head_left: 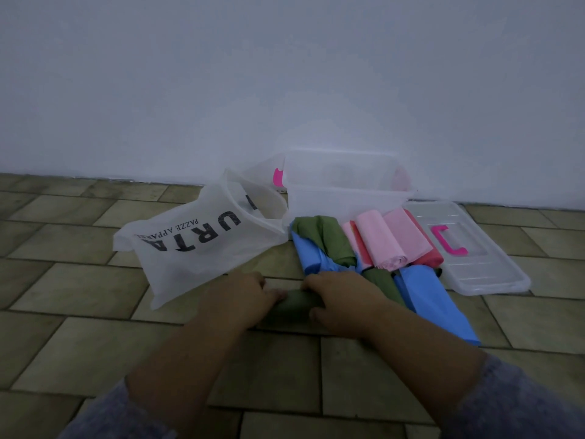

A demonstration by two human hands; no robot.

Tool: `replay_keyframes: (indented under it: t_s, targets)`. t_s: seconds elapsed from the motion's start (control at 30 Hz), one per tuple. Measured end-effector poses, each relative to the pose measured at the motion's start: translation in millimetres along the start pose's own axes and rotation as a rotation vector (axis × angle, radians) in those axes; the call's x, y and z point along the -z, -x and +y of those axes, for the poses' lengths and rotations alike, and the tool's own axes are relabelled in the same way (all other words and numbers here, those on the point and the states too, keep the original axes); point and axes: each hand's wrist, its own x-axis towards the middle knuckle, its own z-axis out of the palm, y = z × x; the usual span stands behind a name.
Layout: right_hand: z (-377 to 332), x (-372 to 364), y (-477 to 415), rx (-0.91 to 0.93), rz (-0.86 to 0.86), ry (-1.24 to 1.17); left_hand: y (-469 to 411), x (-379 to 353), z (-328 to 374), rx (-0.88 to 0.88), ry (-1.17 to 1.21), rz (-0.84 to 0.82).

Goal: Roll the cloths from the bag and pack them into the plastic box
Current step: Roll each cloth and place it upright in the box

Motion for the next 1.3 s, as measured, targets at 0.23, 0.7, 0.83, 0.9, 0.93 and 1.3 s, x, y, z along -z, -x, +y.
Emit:
replay_keyframes:
  t_s: [0.23, 0.7, 0.83, 0.9, 0.93, 1.3]
  targets:
    - [3, 3, -12, -0.104, -0.122, -0.023, 6, -15, 24, 0.172, 0.567, 0.005]
    - [8, 10, 9, -0.089, -0.094, -0.415, 8, -33, 41, 0.182, 1.326, 0.178]
    - [22, 38, 3, -0.153, -0.15, -0.776, -5, -5, 53, 0.08, 1.601, 0.118]
    - [30, 52, -5, -0.17, -0.16, -0.989, -15, 15, 61, 0.012, 1.605, 0.107]
    - [34, 58, -10, -0.18, -0.147, -1.134, -22, 25, 65, -0.029, 1.549, 0.108]
    - [112, 144, -109, -0.443, 0.383, -1.585, -147, 99, 91, 0.006, 0.385, 0.081]
